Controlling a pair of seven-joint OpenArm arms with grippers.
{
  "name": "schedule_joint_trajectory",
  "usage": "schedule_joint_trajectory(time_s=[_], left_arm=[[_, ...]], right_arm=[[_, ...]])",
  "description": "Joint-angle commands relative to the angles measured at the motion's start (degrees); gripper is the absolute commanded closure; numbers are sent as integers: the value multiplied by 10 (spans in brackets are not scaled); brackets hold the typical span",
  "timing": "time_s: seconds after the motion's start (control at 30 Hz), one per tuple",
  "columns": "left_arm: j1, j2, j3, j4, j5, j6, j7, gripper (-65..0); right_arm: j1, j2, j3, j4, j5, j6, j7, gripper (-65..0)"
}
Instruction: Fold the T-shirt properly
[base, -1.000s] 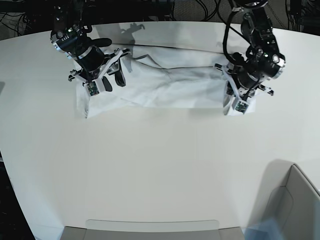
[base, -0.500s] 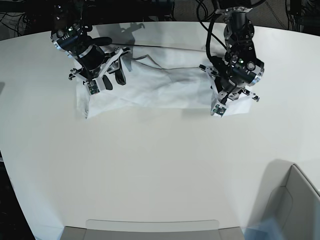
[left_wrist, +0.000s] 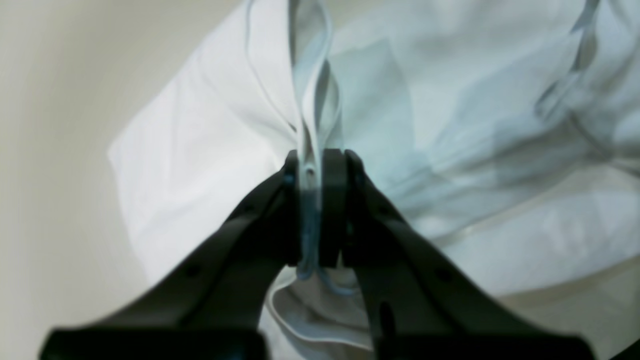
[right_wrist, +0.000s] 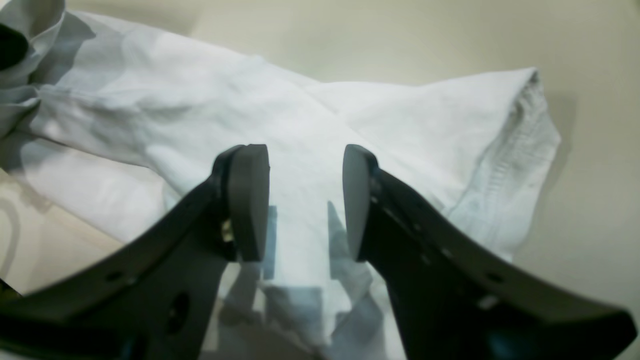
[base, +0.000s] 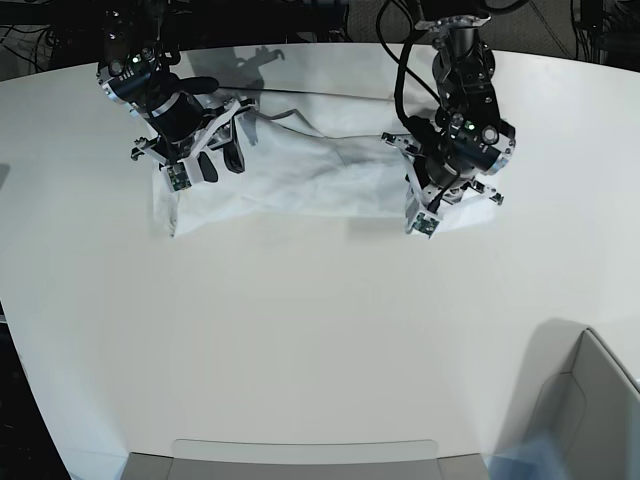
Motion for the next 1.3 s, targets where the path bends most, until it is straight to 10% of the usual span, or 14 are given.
schedule_joint_trajectory(time_s=[0.0, 0.33, 0.47, 1.07, 1.27], left_arm=[[-8, 7, 0, 4, -6, -1, -9, 0], [-7, 14, 2, -3, -13, -1, 2, -4], [-7, 12, -3, -2, -57, -1, 43, -170], [-9, 30, -106, 60, -256, -1, 5, -115], [-5, 10, -202, 54, -243, -1, 6, 0]], right_arm=[[-2, 3, 2, 9, 6, 1, 15, -247], [-5, 4, 3, 9, 6, 1, 15, -248], [-5, 5, 7, 9, 6, 1, 15, -248], [-2, 1, 19, 10, 13, 1, 23, -248], [-11, 6, 131, 9, 251, 2, 68, -248]])
